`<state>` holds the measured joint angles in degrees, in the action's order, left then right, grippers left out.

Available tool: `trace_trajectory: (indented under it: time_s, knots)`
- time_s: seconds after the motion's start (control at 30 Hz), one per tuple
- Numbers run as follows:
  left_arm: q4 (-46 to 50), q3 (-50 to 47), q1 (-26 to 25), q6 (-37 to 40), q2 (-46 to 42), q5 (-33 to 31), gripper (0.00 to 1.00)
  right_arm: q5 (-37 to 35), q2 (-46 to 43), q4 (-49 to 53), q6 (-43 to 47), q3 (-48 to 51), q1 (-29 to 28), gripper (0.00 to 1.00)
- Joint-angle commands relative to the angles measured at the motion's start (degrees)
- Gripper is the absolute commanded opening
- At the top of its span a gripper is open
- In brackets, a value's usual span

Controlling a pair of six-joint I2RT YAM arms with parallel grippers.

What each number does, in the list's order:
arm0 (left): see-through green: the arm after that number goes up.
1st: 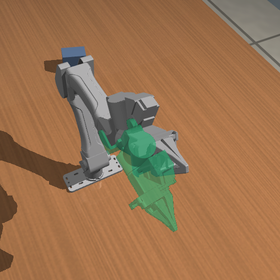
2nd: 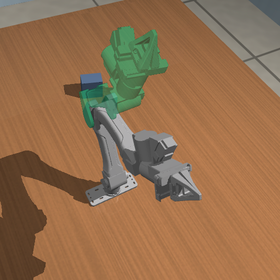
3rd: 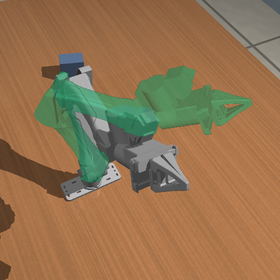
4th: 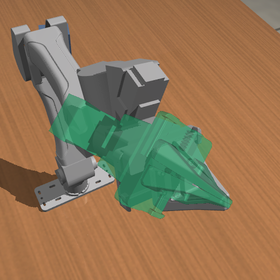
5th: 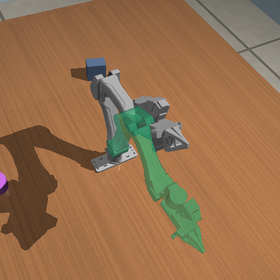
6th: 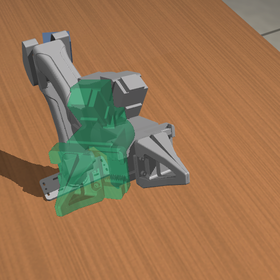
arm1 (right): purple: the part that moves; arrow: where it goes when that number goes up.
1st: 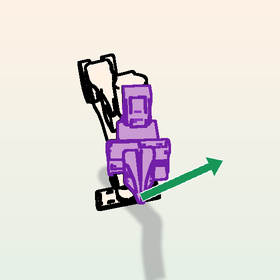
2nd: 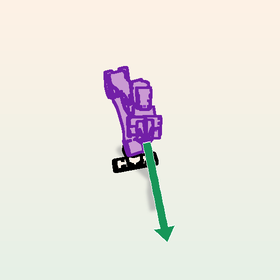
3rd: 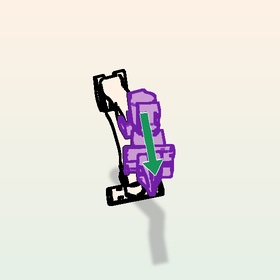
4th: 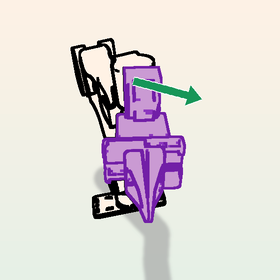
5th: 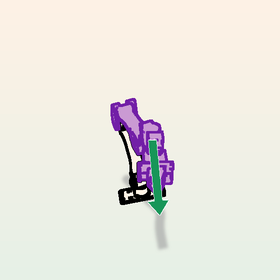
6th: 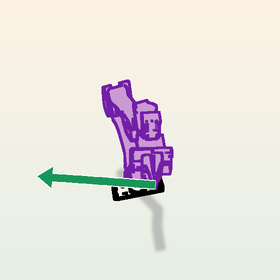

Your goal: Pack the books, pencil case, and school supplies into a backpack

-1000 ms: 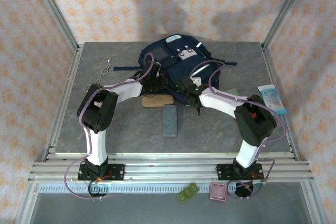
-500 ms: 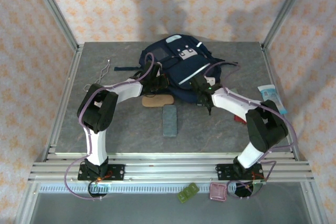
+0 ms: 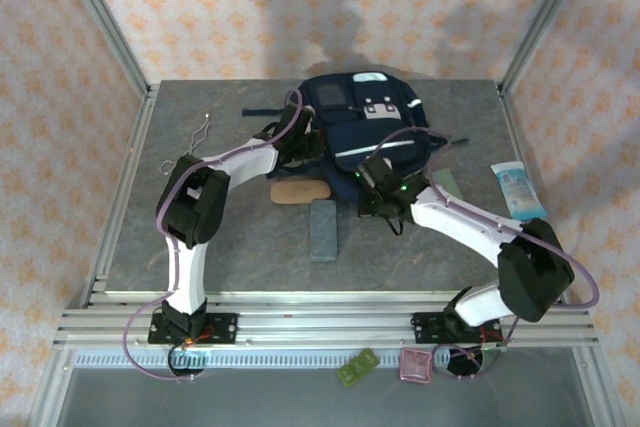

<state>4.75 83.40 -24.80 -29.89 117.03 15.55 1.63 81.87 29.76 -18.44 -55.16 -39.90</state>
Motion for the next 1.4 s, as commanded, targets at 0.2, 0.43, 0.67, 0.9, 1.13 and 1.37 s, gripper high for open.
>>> trace_trajectory:
  time_s: [0.2,0.43,0.67,0.9,1.13,1.37]
  knots:
    - [-4.85,5.41,4.93,-1.04,-0.20,0.80,0.25,13.01,9.89,-15.76,-3.59,-9.14,-1.24,0.00]
    - [-5.88,-11.95,4.07,-1.69,-14.84,2.79,0.54,12.65,12.60,-17.90,-4.14,-11.50,-1.23,0.00]
    - [0.52,-17.54,-0.78,-3.23,-17.67,0.37,0.61,14.23,13.05,-19.73,-4.59,-10.77,-1.23,0.00]
    - [4.21,-12.51,-3.05,-5.75,-10.86,-3.10,0.62,13.87,12.21,-20.27,-4.60,-10.06,-1.23,0.00]
    - [5.96,-8.83,-3.00,-5.36,-5.70,-6.23,0.00,12.82,11.79,-19.08,-4.55,-8.94,-1.28,0.00]
    - [5.21,-7.73,-1.47,-4.04,-7.06,-6.58,0.00,5.63,6.23,-12.75,-5.22,-1.74,0.93,0.00]
